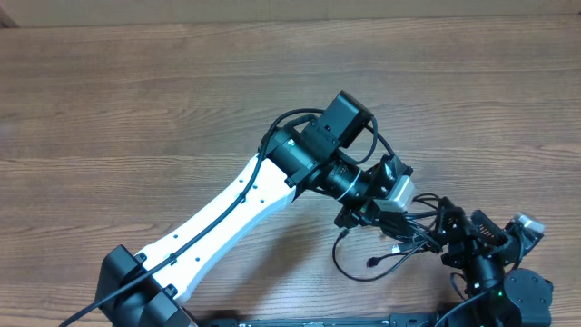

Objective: Untangle cables

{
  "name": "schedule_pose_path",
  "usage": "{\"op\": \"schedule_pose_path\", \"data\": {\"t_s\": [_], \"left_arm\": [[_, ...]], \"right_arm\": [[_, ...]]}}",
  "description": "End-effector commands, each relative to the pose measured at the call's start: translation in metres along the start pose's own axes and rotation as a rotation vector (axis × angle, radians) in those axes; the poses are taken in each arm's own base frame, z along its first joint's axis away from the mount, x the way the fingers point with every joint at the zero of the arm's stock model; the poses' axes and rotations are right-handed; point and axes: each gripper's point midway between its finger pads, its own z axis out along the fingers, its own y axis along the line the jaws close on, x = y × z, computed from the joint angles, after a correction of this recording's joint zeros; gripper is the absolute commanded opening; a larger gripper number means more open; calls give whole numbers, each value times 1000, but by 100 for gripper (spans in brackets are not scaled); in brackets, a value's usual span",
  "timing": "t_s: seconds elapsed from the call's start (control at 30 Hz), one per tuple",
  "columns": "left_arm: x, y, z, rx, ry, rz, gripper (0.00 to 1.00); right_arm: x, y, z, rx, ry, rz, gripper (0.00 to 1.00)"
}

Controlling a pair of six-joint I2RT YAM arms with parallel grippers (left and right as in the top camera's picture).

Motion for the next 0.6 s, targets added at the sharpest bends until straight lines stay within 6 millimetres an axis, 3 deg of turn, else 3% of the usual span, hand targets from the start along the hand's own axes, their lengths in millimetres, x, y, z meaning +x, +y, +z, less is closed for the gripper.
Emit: {"op": "schedule_pose_path", "data": {"t_s": [0.0,0.1,0.37,0.57], "left_arm": [[-33,-33,-9,108,-123,1,4],[-31,-32,-15,93,-119,-22,4],[-28,-22,-60,-40,-123,-91,4],[-32,-24,-72,-83,-121,-75,4]], "right_arm": [[-15,-44,-6,240,-117,92,82],[-15,-46,-6,251,-120,91,82],[-15,-56,-9,301,-139,135,83],[-16,-56,-9,301,-141,135,84]]}}
